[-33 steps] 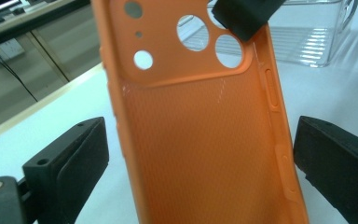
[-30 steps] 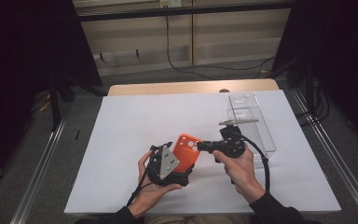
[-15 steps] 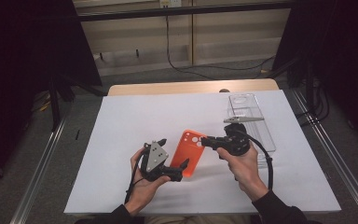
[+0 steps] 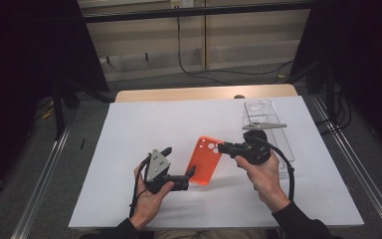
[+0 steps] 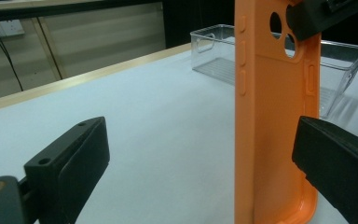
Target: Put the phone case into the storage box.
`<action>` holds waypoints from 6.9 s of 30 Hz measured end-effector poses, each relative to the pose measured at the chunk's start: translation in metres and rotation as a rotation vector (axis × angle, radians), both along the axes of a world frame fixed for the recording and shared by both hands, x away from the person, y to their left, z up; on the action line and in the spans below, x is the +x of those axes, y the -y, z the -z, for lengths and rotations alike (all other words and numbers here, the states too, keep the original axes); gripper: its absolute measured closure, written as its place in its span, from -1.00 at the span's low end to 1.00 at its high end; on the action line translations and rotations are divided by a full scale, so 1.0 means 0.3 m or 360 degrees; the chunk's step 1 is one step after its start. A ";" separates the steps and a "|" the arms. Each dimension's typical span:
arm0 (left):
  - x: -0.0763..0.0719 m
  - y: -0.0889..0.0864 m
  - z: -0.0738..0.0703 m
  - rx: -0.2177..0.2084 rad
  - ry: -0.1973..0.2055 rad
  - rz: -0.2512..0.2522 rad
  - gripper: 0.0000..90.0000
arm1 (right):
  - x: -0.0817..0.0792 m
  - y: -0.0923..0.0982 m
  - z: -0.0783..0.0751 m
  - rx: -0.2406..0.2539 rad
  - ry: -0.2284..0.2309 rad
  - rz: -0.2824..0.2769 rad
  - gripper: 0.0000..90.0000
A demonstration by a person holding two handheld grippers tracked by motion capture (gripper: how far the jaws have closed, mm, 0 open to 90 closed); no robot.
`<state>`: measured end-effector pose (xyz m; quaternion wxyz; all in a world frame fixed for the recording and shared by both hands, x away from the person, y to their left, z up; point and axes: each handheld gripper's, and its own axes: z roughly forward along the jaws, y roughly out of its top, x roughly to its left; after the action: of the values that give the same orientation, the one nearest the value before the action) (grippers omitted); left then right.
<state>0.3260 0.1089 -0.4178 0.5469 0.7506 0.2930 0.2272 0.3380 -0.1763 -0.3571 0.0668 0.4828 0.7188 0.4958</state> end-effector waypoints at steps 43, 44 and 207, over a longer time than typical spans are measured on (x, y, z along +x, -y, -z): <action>-0.014 -0.214 -0.008 -0.0196 0.0077 -0.0115 -0.94 | -0.016 0.143 -0.063 -0.0084 0.0233 0.0169 0.83; -0.014 -0.221 -0.007 -0.0199 0.0076 -0.0128 -0.94 | -0.017 0.144 -0.065 -0.0089 0.0236 0.0174 0.83; -0.063 -0.398 0.031 -0.0129 0.0028 -0.0333 -0.93 | 0.436 0.509 -0.049 -0.0507 0.0429 0.0749 0.84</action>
<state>0.3072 0.2283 -0.4272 0.5528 0.6911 0.3739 0.2777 0.4689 -0.3290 -0.3424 0.3492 0.5494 0.6405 0.4074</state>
